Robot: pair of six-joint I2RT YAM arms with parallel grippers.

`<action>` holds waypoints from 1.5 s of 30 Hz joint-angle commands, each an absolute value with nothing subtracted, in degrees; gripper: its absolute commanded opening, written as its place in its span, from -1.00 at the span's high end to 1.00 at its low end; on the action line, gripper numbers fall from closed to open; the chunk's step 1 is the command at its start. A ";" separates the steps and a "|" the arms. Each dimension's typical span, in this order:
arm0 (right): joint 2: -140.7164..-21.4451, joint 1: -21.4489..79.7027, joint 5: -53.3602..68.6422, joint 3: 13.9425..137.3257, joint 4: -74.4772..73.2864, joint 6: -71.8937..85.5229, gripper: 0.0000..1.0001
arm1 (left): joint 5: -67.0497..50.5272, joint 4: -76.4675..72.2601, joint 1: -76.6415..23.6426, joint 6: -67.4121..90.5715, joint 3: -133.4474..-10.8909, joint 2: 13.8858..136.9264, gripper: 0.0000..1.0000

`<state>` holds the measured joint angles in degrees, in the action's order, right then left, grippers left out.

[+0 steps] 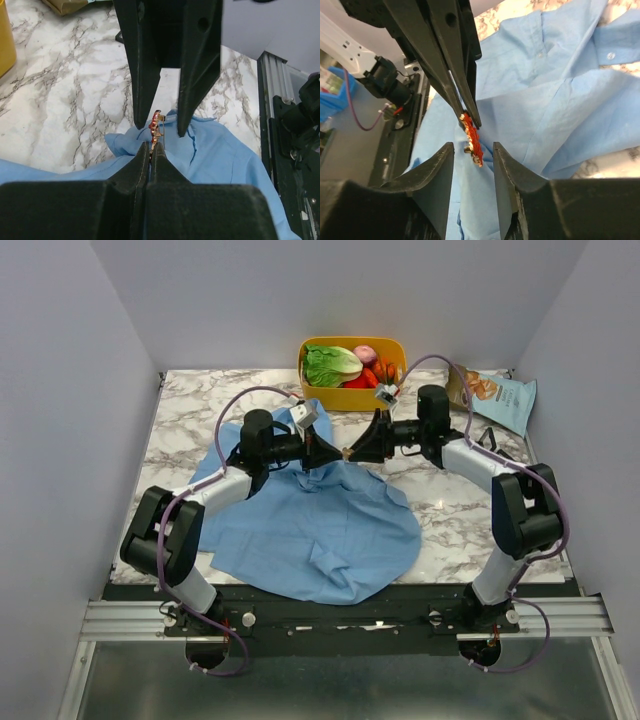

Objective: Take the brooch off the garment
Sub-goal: Remove the brooch from the clothes.

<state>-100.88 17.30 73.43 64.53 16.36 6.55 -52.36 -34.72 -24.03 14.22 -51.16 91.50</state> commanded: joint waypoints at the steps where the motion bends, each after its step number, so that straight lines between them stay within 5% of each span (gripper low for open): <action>1: -95.89 17.14 71.20 68.64 -3.67 -11.14 -0.03 | -54.23 -26.82 -24.35 9.05 -53.26 89.21 1.00; 15: -86.49 16.96 58.80 68.65 -25.74 -35.68 -0.34 | -60.38 -11.69 -24.52 5.18 -60.38 90.09 1.00; 31: -83.33 16.96 55.37 65.48 -22.50 -34.98 -0.71 | -62.93 -3.88 -27.68 2.90 -62.31 90.53 1.00; 45: -81.92 16.96 54.67 64.69 -22.41 -35.33 -0.74 | -63.11 -1.76 -30.06 2.20 -63.02 90.97 1.00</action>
<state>-83.00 17.15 55.77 65.58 -22.81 -34.57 -60.73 -2.57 -29.76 2.15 -61.49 91.09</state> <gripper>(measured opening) 0.867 0.014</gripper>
